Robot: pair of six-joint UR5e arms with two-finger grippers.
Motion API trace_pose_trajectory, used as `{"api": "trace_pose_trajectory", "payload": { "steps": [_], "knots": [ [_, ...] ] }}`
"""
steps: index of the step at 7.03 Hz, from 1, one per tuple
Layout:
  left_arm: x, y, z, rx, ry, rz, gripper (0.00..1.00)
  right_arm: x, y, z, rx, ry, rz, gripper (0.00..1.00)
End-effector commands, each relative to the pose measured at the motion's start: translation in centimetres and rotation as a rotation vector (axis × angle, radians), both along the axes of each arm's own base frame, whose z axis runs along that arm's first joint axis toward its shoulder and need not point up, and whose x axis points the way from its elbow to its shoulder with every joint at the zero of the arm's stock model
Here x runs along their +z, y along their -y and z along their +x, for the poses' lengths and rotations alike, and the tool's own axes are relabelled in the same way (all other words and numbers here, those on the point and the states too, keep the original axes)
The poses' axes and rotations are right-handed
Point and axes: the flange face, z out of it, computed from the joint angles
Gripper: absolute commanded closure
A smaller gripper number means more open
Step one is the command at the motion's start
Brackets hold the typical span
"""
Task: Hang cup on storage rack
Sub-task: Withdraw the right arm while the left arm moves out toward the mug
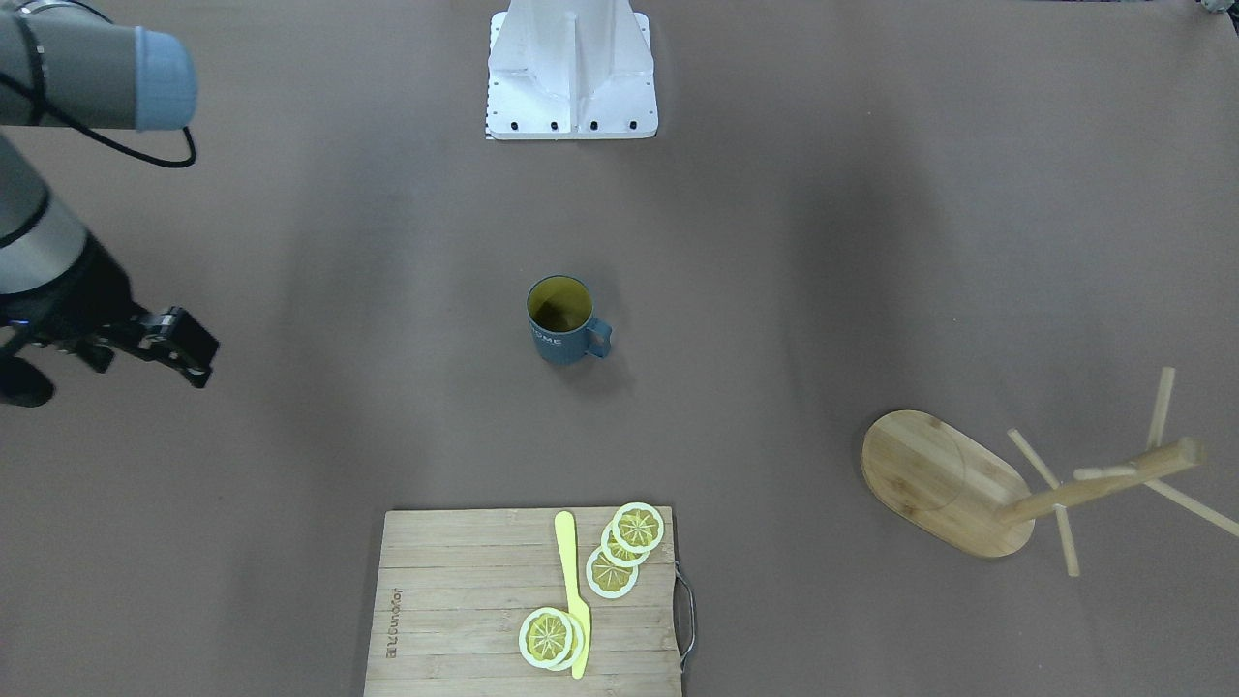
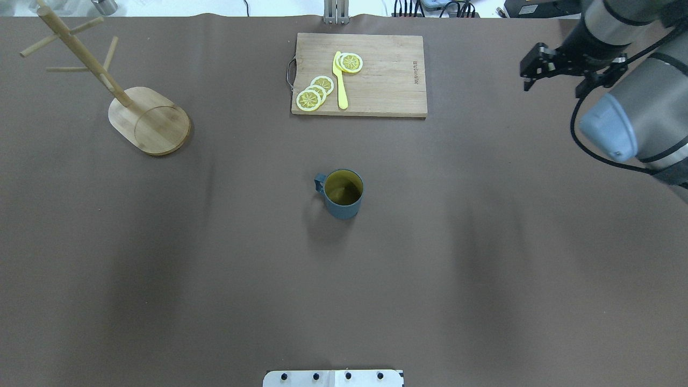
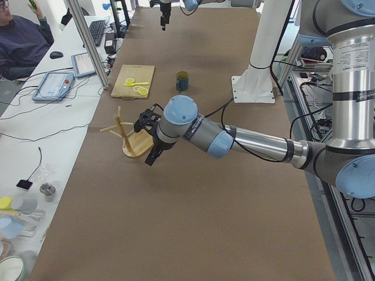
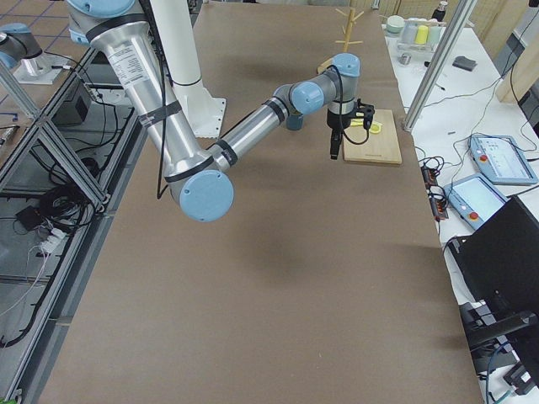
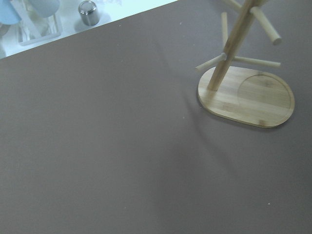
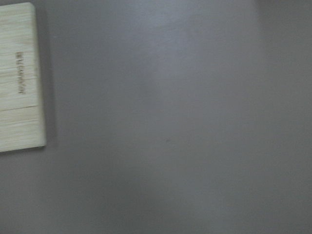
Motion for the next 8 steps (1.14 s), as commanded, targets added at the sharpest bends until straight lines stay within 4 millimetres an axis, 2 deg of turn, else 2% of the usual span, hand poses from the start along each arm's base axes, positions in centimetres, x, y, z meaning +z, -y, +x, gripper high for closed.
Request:
{"api": "trace_pose_trajectory", "payload": {
  "steps": [1, 2, 3, 5, 6, 7, 8],
  "knots": [
    [-2.5, 1.0, 4.3, 0.049, -0.047, 0.053, 0.01, 10.2, -2.7, 10.1, -0.121, -0.067, 0.051, 0.0],
    [-4.3, 1.5, 7.7, 0.067, -0.098, 0.063, 0.01, 14.0, -4.4, 14.4, -0.158, -0.073, 0.059, 0.0],
    [-5.4, 1.6, 11.9, 0.122, -0.131, 0.082, 0.01, 17.6, -6.6, 17.5, -0.186, -0.079, 0.077, 0.0],
    [-6.4, 3.7, 17.5, 0.218, -0.159, 0.158, 0.03, 24.4, -12.4, 20.8, -0.179, -0.057, 0.103, 0.0],
    [-8.1, 5.4, 20.0, 0.245, -0.164, 0.191, 0.03, 26.7, -15.1, 22.4, -0.167, -0.06, 0.1, 0.0],
    [-10.7, 6.6, 24.3, 0.254, -0.144, 0.248, 0.03, 27.8, -16.6, 24.0, -0.153, -0.037, 0.096, 0.0],
    [-12.7, 7.1, 29.2, 0.226, -0.127, 0.273, 0.03, 28.2, -17.1, 25.0, -0.129, -0.027, 0.083, 0.0]
  ]
}}
